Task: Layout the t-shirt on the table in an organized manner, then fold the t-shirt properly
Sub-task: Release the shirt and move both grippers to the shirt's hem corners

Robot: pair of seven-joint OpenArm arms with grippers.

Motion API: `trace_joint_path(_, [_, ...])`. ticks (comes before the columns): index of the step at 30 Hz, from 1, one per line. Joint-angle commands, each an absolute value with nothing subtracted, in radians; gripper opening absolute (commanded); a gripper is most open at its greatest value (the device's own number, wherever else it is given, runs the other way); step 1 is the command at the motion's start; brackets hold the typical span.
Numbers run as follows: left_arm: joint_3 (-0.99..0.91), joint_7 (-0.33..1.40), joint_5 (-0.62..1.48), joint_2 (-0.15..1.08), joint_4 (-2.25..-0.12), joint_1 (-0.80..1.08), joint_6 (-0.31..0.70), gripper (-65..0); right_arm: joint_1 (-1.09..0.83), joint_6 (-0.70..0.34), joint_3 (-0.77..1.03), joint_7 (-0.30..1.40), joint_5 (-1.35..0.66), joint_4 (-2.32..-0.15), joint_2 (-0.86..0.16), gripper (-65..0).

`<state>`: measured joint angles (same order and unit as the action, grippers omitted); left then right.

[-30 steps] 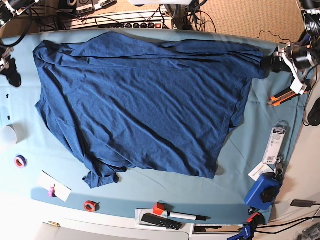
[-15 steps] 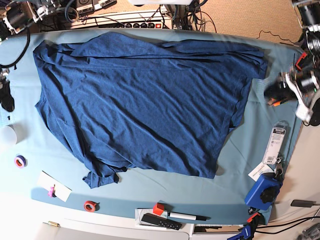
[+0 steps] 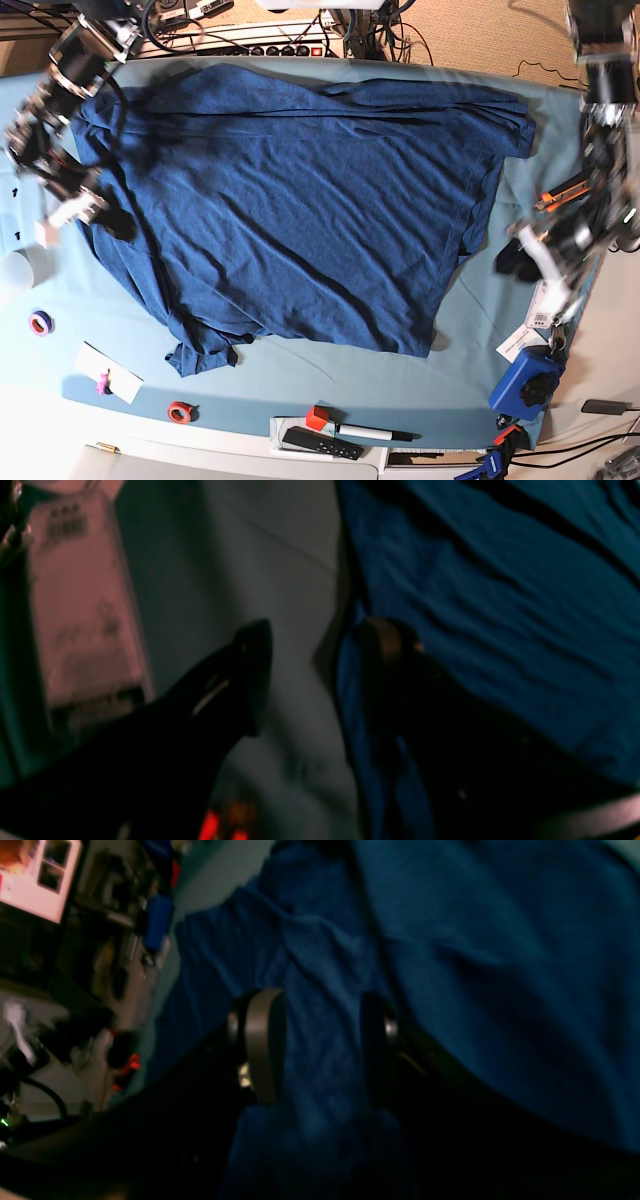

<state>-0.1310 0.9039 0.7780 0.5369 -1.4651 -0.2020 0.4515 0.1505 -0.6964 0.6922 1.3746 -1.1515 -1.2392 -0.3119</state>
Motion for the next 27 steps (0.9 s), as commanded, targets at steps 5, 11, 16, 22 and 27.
trace_joint_path(5, [-0.001,0.844,0.689,0.487,-1.298,-0.421,0.41,-36.0,0.241,-0.698,0.605,1.326,-1.103,-1.256,-0.31,-40.4])
trace_joint_path(11, [0.023,0.786,0.71,0.395,-0.814,-0.657,0.448,-36.0,0.266,-0.698,0.541,1.323,-1.078,-1.256,-0.31,-40.4])
trace_joint_path(16, [0.023,0.723,0.762,0.327,-0.497,-0.802,0.521,-36.0,0.266,-0.698,0.538,1.324,-1.073,-1.256,-0.29,-40.4])
trace_joint_path(22, [0.023,0.623,0.586,0.239,-0.45,-0.847,0.46,-36.0,0.265,-0.698,0.538,1.333,-1.072,-1.256,-0.244,-40.4])
trace_joint_path(27, [0.023,0.514,0.406,0.211,-0.449,-0.844,0.401,-36.0,0.262,-0.698,0.537,1.347,-1.071,-1.256,-0.224,-40.4])
